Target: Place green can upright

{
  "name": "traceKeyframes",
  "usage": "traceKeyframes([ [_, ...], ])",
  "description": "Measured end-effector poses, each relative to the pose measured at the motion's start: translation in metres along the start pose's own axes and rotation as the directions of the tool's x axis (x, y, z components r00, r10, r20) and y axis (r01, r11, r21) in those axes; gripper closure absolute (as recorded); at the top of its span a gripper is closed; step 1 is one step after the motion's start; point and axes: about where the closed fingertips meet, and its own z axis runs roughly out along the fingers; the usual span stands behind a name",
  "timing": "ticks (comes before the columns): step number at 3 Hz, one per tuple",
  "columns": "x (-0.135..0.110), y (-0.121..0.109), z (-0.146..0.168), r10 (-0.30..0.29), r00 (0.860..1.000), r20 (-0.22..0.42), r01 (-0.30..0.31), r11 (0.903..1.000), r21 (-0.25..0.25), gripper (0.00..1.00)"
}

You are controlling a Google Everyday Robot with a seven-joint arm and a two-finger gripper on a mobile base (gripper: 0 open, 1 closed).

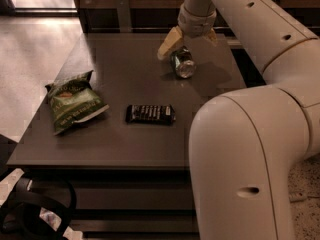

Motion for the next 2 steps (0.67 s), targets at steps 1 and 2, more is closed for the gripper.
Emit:
traceKeyframes([
  [1, -0.0034, -0.0037, 0.0132, -0.001, 1.0, -0.019, 0.001, 0.9999, -0.016, 0.0],
  [2, -0.0079, -0.0056, 0.0226, -0.009, 1.0, -0.028, 0.008, 0.9997, -0.024, 0.0],
])
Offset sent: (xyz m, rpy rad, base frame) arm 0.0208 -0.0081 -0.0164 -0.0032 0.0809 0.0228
